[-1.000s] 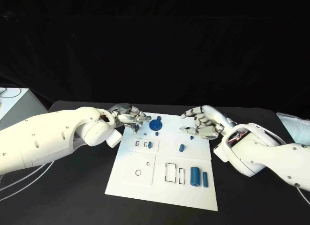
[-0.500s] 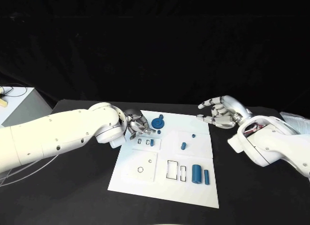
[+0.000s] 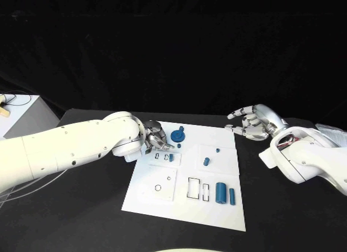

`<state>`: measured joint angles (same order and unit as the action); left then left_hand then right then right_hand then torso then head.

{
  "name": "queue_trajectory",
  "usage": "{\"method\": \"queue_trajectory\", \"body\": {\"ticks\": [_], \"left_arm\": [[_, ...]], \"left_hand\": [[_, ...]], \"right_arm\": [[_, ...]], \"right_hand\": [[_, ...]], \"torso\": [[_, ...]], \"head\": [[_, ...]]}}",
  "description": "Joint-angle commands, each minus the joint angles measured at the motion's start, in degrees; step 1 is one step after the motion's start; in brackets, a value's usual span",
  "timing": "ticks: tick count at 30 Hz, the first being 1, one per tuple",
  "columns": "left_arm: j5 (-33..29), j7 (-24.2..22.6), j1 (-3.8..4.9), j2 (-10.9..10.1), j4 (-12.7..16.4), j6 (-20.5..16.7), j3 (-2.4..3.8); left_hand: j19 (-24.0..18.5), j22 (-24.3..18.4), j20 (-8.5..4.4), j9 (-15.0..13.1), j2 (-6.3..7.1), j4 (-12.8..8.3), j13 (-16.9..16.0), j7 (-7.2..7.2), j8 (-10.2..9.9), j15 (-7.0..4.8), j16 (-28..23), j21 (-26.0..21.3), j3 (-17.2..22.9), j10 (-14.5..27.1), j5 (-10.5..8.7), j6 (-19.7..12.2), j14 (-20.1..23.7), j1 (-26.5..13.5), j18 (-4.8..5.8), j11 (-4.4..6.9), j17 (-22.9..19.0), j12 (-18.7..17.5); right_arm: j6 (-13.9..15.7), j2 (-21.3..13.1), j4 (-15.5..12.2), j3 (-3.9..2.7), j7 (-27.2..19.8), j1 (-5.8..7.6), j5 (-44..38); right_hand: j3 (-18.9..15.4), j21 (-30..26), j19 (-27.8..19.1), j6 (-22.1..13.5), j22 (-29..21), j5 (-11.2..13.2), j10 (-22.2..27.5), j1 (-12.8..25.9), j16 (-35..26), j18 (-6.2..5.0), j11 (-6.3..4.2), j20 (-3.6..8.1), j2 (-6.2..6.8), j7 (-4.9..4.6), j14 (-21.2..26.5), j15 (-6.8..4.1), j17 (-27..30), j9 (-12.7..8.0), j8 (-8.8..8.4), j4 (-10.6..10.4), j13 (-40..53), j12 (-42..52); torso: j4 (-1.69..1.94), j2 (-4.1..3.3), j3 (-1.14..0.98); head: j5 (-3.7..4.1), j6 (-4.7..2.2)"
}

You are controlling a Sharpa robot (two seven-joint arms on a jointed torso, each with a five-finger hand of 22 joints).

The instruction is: Assemble the parts on the task board

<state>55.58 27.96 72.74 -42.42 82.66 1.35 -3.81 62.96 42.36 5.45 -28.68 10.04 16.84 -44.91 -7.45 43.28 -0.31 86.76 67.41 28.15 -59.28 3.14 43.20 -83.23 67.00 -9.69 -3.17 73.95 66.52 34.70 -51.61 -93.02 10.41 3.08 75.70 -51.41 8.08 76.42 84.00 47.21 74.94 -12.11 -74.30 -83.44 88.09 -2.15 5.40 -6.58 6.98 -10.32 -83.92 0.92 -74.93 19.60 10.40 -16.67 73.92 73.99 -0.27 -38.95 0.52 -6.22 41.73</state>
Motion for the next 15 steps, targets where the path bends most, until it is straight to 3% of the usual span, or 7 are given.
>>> {"method": "queue_trajectory", "body": {"ticks": [1, 15], "left_arm": [[1.0, 0.6, 0.08, 0.8, -0.1, 3.6, 0.01], [0.9, 1.3, 0.05, 2.5, -1.9, 8.5, -0.15]], "left_hand": [[0.0, -0.1, -0.05, -0.2, 0.14, 0.0, 0.2, 0.33, 0.5, -0.1, -0.2, 0.2, -0.4, 0.0, 0.0, 0.2, 0.0, -0.8, 0.53, 0.16, 0.0, 0.1], [-0.3, -0.3, -0.02, -1.2, -0.04, 0.1, 1.0, 0.21, 1.3, -0.03, -0.4, 0.3, -1.7, 0.9, -0.04, -0.8, 0.4, -3.7, 0.54, 0.04, -0.5, 0.0]], "right_arm": [[-0.3, 0.1, 0.0, -0.03, 0.6, 0.04, 0.2], [-0.7, 0.3, 0.0, -0.03, 1.1, 0.06, -0.7]], "right_hand": [[0.3, -0.3, 0.3, 0.3, 5.5, -0.3, -0.3, 0.5, -0.1, -1.0, -0.08, -0.05, 0.16, 0.04, -5.0, -0.07, -11.2, 0.0, 0.3, 0.1, 0.0, 0.3], [0.3, -0.5, 0.2, 0.3, 5.3, -0.3, -0.3, 0.4, -0.1, -1.05, -0.09, -0.04, 0.28, 0.06, -5.0, -0.08, -11.2, 0.0, 0.31, 0.1, 0.0, 0.4]], "torso": [[0.09, -0.15, 0.14], [0.15, -0.2, 0.12]], "head": [[0.07, 0.13], [0.62, 0.81]]}}
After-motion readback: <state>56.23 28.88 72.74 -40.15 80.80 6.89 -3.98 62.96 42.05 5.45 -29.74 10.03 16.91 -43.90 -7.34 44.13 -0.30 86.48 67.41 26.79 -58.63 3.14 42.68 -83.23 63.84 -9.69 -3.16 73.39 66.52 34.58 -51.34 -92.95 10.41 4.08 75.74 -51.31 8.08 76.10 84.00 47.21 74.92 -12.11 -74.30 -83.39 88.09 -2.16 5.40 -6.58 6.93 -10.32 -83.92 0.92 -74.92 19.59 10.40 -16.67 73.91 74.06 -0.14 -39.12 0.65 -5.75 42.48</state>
